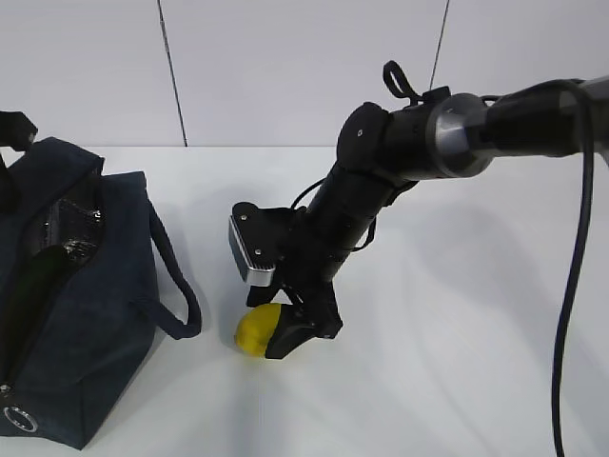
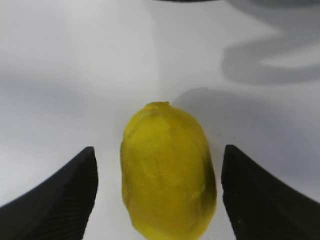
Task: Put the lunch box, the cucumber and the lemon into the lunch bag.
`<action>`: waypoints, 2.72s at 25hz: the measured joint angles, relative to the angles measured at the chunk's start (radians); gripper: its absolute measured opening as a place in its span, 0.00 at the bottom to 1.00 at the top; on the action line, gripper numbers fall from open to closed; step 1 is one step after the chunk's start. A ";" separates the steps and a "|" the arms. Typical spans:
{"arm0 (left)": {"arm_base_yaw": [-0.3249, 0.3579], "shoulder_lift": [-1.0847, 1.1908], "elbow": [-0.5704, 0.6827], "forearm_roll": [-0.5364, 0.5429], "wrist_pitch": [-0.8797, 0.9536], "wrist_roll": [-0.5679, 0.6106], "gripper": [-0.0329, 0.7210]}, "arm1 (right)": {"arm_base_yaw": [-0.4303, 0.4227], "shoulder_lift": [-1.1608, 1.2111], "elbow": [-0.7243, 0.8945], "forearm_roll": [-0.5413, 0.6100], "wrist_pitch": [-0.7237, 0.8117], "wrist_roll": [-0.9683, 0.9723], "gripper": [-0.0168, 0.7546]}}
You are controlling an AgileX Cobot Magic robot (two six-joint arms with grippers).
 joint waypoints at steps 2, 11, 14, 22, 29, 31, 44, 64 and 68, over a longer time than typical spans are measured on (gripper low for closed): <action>0.000 0.000 0.000 0.000 0.000 0.000 0.03 | 0.000 0.007 0.000 0.000 0.000 0.000 0.76; 0.000 0.000 0.000 -0.004 0.000 0.000 0.03 | 0.000 0.011 0.000 0.002 0.028 0.000 0.50; 0.000 0.000 0.000 -0.008 0.000 0.000 0.03 | 0.000 0.011 -0.002 -0.003 0.086 0.000 0.49; 0.000 0.000 0.000 -0.013 -0.003 0.000 0.03 | 0.000 -0.032 -0.129 -0.107 0.208 0.115 0.49; 0.000 0.000 0.000 -0.016 -0.004 0.000 0.03 | 0.000 -0.107 -0.191 -0.102 0.216 0.267 0.49; 0.000 0.000 0.000 -0.017 -0.011 0.000 0.03 | 0.000 -0.123 -0.192 -0.047 0.220 0.315 0.49; 0.000 0.000 0.000 -0.130 -0.062 0.109 0.03 | 0.000 -0.133 -0.197 0.576 0.224 0.624 0.49; 0.000 0.000 0.000 -0.263 -0.068 0.210 0.03 | 0.035 -0.002 -0.197 0.595 0.086 0.553 0.49; 0.000 0.000 0.000 -0.268 -0.058 0.214 0.03 | 0.035 0.012 -0.197 0.605 0.064 0.497 0.49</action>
